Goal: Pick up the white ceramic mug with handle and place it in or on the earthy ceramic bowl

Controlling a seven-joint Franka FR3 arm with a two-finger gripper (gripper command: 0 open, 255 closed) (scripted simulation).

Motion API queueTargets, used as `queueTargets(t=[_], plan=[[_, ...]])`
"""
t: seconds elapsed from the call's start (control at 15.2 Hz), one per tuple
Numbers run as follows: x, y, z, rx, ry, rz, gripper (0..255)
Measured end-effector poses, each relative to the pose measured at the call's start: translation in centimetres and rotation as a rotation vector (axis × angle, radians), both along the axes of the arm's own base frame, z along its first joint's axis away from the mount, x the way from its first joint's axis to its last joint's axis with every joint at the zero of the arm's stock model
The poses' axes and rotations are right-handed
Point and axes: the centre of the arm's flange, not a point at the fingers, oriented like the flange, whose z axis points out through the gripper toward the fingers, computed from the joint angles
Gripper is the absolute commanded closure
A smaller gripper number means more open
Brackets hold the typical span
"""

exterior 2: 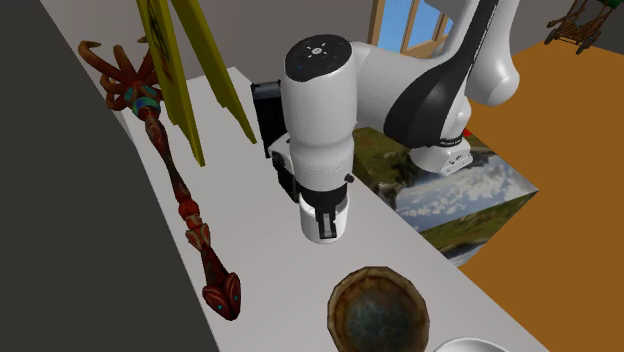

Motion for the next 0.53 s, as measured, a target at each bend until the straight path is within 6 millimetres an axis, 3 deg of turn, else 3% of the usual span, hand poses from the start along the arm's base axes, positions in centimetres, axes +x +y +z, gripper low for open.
queueTargets(t=[0.53], plan=[[0.2, 0.0, 4.1, 0.0, 0.0, 0.0, 255]])
